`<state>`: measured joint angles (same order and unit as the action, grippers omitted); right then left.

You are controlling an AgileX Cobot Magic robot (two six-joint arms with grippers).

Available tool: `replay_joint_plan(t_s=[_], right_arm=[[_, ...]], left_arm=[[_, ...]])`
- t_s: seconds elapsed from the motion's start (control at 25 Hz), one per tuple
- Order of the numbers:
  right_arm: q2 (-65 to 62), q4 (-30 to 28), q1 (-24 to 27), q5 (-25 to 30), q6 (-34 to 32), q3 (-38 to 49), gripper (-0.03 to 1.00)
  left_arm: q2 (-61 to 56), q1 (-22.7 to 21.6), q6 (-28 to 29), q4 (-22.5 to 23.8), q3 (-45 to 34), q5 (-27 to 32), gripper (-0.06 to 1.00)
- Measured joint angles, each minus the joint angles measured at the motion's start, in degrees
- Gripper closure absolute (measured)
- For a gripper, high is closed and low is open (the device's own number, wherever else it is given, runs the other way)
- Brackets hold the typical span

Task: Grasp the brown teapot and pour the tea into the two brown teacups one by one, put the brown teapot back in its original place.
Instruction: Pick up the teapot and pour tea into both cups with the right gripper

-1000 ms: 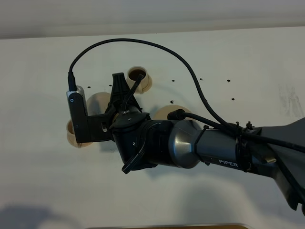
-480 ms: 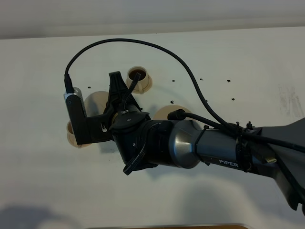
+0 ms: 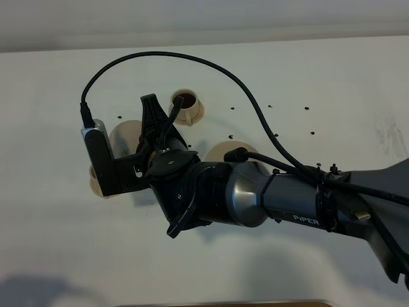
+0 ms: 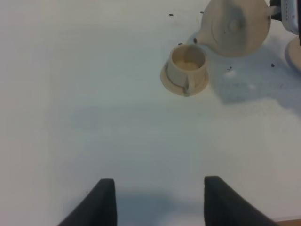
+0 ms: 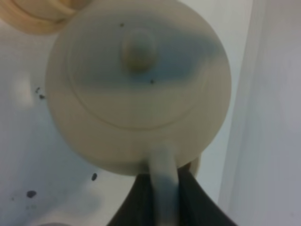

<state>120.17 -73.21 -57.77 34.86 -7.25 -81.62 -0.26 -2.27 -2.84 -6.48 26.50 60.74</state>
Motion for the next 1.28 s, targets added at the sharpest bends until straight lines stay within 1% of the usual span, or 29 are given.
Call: replay_joint_plan(t_s=[0.24,0.72,1.28], right_arm=[[0.54,-1.71,0.0,0.7,0.15,0.0,0.88],[1.37,-2.39,-0.17,1.87,1.02,0.0,0.88],[1.37,-3.72,-1.73,3.46,1.42,0.0,0.88]], left_arm=[[0.0,0.0,0.0,0.0,0.0,0.0,0.46],[0.0,0.0,0.11,0.0,0.0,0.0,0.46],[0.0,0.0,0.11,0.0,0.0,0.0,0.46]])
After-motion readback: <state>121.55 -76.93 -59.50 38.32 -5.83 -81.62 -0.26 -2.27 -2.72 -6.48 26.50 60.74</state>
